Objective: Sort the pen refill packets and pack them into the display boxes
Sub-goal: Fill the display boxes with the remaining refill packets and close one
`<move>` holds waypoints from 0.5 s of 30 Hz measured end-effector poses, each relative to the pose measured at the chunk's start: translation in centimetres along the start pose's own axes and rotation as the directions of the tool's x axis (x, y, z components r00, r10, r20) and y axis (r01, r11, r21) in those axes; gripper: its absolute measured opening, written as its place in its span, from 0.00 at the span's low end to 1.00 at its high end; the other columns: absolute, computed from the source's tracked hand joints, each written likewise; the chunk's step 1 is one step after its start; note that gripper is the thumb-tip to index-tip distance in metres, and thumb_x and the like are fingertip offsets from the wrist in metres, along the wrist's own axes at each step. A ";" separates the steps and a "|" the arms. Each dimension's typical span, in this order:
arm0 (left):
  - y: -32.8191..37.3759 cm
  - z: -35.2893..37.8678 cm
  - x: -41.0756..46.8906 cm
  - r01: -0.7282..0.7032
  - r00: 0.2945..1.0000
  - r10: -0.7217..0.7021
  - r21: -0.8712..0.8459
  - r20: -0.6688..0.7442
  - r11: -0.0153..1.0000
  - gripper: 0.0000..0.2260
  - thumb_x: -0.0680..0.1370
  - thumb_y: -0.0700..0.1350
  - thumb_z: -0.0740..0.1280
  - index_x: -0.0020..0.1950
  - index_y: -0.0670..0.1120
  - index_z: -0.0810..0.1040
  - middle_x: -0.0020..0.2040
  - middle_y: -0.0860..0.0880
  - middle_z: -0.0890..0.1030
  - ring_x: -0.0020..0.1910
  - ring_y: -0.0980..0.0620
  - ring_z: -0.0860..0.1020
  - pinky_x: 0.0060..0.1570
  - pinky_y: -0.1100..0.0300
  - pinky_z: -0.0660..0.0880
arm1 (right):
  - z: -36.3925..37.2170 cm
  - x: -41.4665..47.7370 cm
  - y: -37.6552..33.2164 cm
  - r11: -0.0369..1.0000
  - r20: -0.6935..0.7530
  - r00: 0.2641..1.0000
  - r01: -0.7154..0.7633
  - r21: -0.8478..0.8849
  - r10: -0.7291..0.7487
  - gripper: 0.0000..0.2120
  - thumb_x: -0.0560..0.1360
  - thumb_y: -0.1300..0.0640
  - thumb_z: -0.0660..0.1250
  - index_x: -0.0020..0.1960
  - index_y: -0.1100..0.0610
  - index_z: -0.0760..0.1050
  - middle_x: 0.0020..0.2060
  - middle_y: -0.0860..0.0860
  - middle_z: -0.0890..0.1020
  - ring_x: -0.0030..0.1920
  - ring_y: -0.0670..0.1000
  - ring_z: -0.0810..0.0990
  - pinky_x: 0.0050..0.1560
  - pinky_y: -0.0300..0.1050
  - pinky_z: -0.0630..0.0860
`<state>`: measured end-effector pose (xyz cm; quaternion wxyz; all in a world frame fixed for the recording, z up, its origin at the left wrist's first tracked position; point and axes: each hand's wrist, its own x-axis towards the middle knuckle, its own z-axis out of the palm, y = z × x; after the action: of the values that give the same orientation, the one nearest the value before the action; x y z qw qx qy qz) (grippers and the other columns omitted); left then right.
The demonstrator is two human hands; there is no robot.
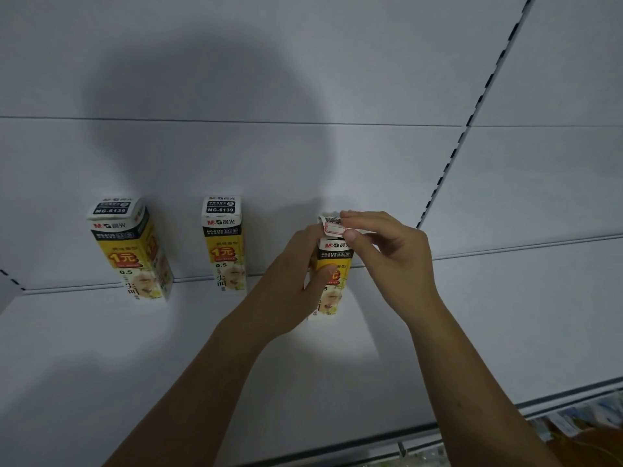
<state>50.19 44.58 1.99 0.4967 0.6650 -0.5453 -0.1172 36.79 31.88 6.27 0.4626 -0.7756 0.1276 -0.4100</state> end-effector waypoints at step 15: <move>0.9 0.6 -0.9 -0.055 0.988 0.037 -0.120 -0.148 0.991 0.33 0.82 0.41 0.71 0.71 0.74 0.59 0.70 0.61 0.74 0.70 0.55 0.77 0.68 0.52 0.77 | -0.2 -1.3 1.6 0.997 0.035 0.998 0.054 -0.046 -0.053 0.11 0.82 0.63 0.67 0.60 0.55 0.84 0.62 0.47 0.84 0.69 0.46 0.78 0.64 0.53 0.80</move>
<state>48.87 45.10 2.05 0.5781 0.6266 -0.5147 -0.0906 36.13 31.63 4.37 0.4352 -0.7962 0.1085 -0.4060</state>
